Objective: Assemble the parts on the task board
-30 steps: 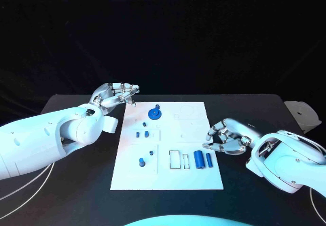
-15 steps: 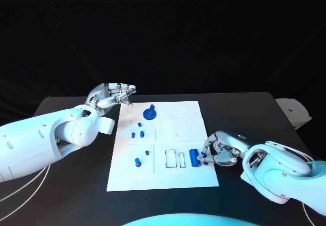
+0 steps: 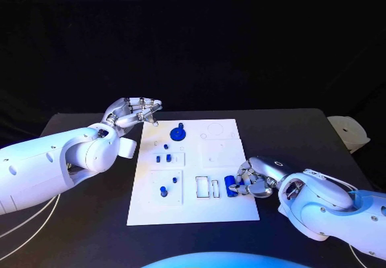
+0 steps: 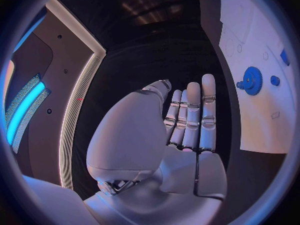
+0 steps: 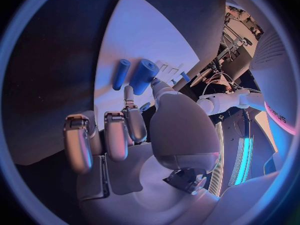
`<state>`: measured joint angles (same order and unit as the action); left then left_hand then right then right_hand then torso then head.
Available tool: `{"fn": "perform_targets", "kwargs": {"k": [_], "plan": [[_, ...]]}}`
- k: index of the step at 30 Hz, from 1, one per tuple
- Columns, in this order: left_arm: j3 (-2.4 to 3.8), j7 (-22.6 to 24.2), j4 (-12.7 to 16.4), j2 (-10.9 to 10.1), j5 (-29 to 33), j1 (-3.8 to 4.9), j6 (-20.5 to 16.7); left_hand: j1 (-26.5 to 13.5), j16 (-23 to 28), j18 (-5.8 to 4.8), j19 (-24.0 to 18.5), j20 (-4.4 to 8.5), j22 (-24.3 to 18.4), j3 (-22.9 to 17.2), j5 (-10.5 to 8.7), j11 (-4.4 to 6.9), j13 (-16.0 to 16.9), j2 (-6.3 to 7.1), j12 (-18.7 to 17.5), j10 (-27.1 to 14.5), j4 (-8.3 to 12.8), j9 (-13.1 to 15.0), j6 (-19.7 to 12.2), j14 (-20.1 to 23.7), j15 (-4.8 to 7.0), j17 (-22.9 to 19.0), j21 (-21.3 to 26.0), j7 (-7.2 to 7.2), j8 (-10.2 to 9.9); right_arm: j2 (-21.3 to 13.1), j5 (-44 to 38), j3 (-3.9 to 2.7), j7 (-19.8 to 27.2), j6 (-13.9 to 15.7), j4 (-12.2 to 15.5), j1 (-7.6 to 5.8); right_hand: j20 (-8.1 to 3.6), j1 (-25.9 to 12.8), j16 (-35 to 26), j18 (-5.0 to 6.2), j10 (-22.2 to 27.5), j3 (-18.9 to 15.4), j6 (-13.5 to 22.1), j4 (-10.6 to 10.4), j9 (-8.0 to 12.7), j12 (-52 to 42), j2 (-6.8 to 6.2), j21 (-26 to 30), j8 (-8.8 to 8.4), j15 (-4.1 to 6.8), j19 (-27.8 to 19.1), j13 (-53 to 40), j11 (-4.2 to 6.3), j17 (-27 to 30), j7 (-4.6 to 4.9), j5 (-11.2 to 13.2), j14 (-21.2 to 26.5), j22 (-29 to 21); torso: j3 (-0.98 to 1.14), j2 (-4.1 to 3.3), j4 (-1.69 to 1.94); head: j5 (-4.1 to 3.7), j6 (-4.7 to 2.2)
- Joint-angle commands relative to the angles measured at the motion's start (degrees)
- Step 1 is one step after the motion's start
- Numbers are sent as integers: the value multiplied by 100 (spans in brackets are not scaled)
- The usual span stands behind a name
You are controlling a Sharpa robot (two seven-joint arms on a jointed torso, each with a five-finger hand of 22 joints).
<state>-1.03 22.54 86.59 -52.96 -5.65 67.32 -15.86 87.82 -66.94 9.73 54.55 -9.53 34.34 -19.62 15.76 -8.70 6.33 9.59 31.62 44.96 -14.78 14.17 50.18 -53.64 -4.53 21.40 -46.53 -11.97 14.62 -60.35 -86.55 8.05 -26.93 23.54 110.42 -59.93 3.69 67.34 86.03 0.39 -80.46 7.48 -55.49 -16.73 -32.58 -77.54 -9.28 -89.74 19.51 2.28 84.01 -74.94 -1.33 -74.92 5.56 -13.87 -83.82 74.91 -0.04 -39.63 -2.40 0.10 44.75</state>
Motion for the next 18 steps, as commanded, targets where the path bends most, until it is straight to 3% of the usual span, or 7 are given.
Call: {"fn": "perform_targets", "kwargs": {"k": [1, 7, 11, 18], "plan": [[3, 42, 24, 1, 23, 2, 93, -28, 8, 76, -37, -3, 6, -32, 4, -5, 0, 38, 36, -26, -1, -1, -47, 37, -3, -5, 24, 5, 21, 60, -220, 1, -157, -50, -50, 13, -27, -48, 18, -39, -20, -34, 33, 3, -7, -13, 0, -26, 19, 41, 599, -257, 12, -526, 5, -33, -430, 1509, 0, -4, 9, -5, 6], [3, 33, 36, -17, 23, 2, 103, -54, 0, 77, -38, -5, 6, -42, 4, -3, 1, 44, 50, -25, -4, -1, -52, 34, -2, -7, 25, 7, 30, 188, -363, 1, -196, -208, -150, 80, -28, -51, 9, -39, -8, -97, 62, 7, -33, 2, -2, -26, 36, 42, 599, -248, 11, -505, 6, 15, -425, 1509, 9, -3, 0, 25, 29], [3, 24, 45, -33, 23, 2, 110, -59, -1, 78, -38, -5, 6, -44, 4, -2, 0, 45, 52, -27, -5, -1, -53, 34, -2, -8, 25, 7, 32, 286, -436, 1, -220, -257, -211, 137, -28, -53, 10, -39, -7, -127, 72, 4, -47, 4, 6, -26, 47, 42, 599, -248, 11, -509, 6, 46, -426, 1509, 2, 1, -22, 41, 35], [3, 6, 54, -38, 23, 2, 113, -84, -5, 77, -39, -7, 6, -53, 5, -3, 0, 38, 59, -32, -15, 0, -55, 33, -4, -10, 28, 6, 39, 427, -487, 0, -264, -319, -292, 210, -28, -55, 6, -39, -6, -205, 84, 5, -84, 6, 36, -26, 80, 43, 599, -250, 13, -503, 2, 125, -424, 1509, 2, 1, 10, 26, 52]]}}
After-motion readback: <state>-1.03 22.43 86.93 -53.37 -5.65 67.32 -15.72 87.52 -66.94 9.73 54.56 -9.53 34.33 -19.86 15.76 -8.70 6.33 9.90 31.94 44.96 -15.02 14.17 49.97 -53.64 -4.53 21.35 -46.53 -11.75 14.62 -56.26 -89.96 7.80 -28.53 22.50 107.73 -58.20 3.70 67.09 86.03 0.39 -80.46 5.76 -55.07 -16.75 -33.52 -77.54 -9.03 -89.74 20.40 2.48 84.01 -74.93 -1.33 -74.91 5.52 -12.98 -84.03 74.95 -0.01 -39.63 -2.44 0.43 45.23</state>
